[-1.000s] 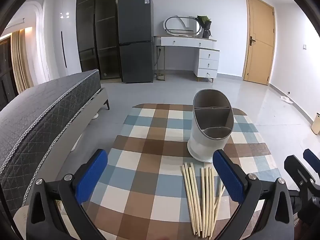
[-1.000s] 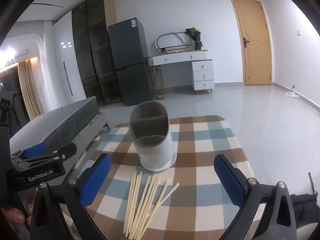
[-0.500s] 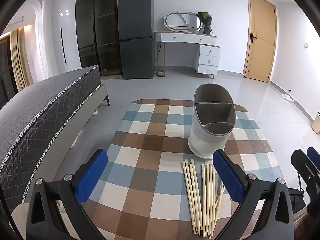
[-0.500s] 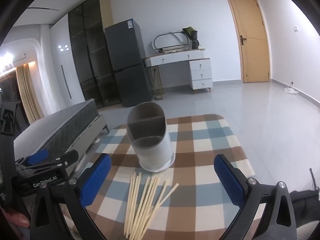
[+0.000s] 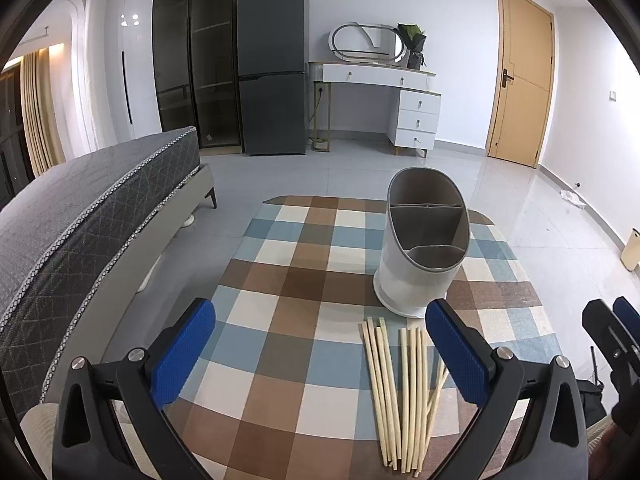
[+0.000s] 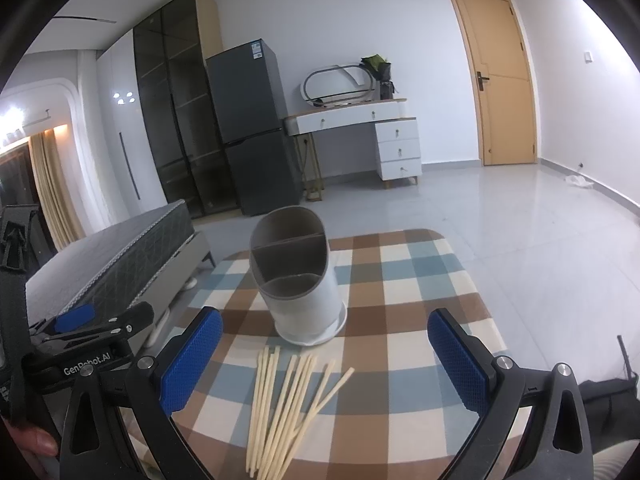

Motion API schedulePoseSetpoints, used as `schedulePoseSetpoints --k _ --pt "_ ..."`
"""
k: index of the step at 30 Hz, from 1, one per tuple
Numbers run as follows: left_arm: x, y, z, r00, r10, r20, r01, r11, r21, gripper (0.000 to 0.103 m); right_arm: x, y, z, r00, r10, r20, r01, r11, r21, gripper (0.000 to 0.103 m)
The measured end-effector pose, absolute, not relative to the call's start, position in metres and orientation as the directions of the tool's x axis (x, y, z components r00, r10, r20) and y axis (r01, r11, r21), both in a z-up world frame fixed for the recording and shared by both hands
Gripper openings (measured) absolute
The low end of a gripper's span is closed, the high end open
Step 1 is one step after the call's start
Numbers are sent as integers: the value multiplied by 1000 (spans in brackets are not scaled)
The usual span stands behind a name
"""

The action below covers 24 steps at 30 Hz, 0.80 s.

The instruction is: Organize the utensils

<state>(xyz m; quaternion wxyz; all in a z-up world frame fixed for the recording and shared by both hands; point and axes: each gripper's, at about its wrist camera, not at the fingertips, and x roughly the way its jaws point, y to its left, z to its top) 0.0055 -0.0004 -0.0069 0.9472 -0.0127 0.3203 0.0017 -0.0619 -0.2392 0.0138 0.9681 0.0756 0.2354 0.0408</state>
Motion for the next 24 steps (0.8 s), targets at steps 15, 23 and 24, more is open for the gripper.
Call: schedulePoseSetpoints --k 15,23,24 --pt "7 3 -9 789 -5 -614 -24 999 -39 102 -63 -241 15 889 95 -448 -28 988 154 103" --pt "7 4 -9 788 -7 -616 -21 999 -39 102 -65 -242 16 890 91 -447 -24 988 153 103" --pt "8 4 -9 787 -8 -616 -20 999 -39 102 -65 -242 16 890 92 -447 -25 988 154 103"
